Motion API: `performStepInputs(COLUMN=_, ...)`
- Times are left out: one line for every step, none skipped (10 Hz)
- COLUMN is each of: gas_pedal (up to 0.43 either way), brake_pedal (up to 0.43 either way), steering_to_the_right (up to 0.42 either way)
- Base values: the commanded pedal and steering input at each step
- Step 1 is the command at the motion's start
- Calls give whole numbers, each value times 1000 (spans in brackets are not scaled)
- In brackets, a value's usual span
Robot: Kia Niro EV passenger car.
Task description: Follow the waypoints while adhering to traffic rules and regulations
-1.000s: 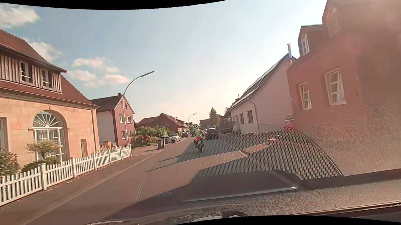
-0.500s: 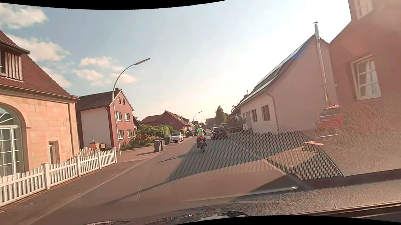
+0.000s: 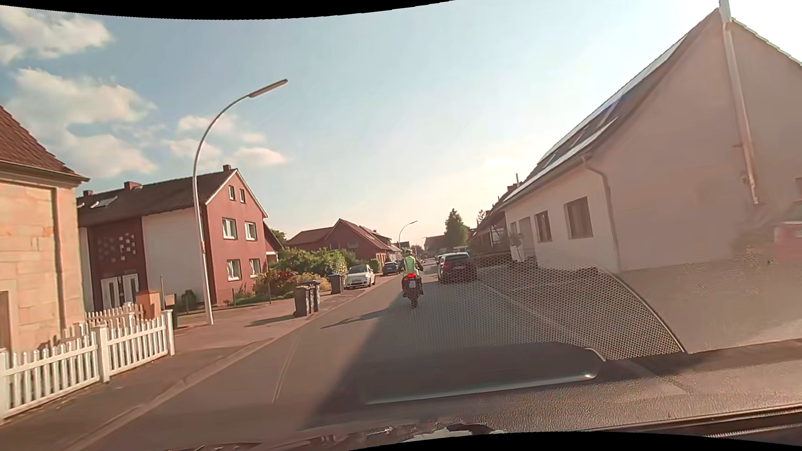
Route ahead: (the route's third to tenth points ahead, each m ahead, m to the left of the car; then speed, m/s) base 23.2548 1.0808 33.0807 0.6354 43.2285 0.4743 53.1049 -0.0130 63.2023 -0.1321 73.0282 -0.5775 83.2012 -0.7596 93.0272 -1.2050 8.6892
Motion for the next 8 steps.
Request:
performStepInputs(gas_pedal=138, brake_pedal=0, steering_to_the_right=-29)
performStepInputs(gas_pedal=138, brake_pedal=0, steering_to_the_right=-25)
performStepInputs(gas_pedal=130, brake_pedal=0, steering_to_the_right=-25)
performStepInputs(gas_pedal=130, brake_pedal=0, steering_to_the_right=-25)
performStepInputs(gas_pedal=130, brake_pedal=0, steering_to_the_right=-25)
performStepInputs(gas_pedal=130, brake_pedal=0, steering_to_the_right=-21)
performStepInputs(gas_pedal=118, brake_pedal=0, steering_to_the_right=-15)
performStepInputs(gas_pedal=110, brake_pedal=0, steering_to_the_right=-12)
